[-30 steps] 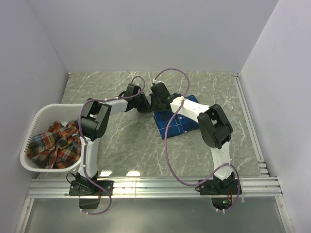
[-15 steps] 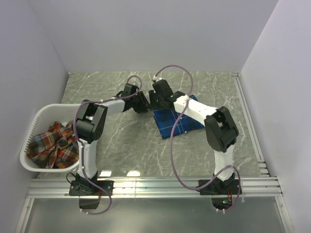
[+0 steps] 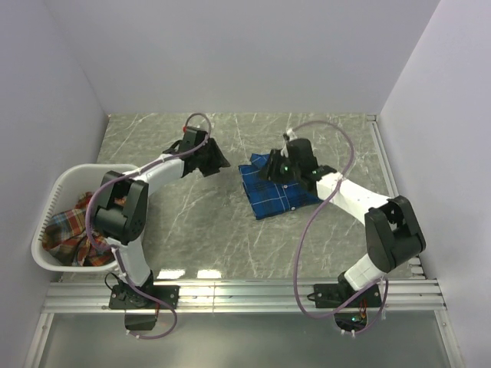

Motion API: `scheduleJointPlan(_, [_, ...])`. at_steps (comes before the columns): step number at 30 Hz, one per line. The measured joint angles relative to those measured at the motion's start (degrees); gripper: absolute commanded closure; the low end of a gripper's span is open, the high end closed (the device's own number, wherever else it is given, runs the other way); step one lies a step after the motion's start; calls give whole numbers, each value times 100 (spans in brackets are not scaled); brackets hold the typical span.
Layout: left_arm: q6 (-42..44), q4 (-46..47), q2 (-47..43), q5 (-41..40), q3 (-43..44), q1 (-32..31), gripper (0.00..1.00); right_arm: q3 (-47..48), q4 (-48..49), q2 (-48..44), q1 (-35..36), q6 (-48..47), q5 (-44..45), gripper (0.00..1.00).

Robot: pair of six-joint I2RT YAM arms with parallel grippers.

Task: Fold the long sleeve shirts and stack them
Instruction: Fold the shirt

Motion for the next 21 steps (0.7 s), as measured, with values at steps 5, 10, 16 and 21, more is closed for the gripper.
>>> scheduleJointPlan(5, [-83, -11, -22, 146, 461, -522, 71, -1075, 476, -50, -109, 518, -772, 55])
scheduleJointPlan(10, [-133, 254, 490, 358, 1073, -986, 88, -1338, 955, 140, -109, 741, -1412, 55])
scheduleJointPlan(16, [-149, 363, 1338, 479, 1110, -1027, 99, -1338, 1178, 1016, -120, 833, -1930, 55])
scheduleJointPlan(21, [-225, 463, 1777, 595, 1198, -929, 100, -1338, 1027, 1198, -138, 822, -2068, 55])
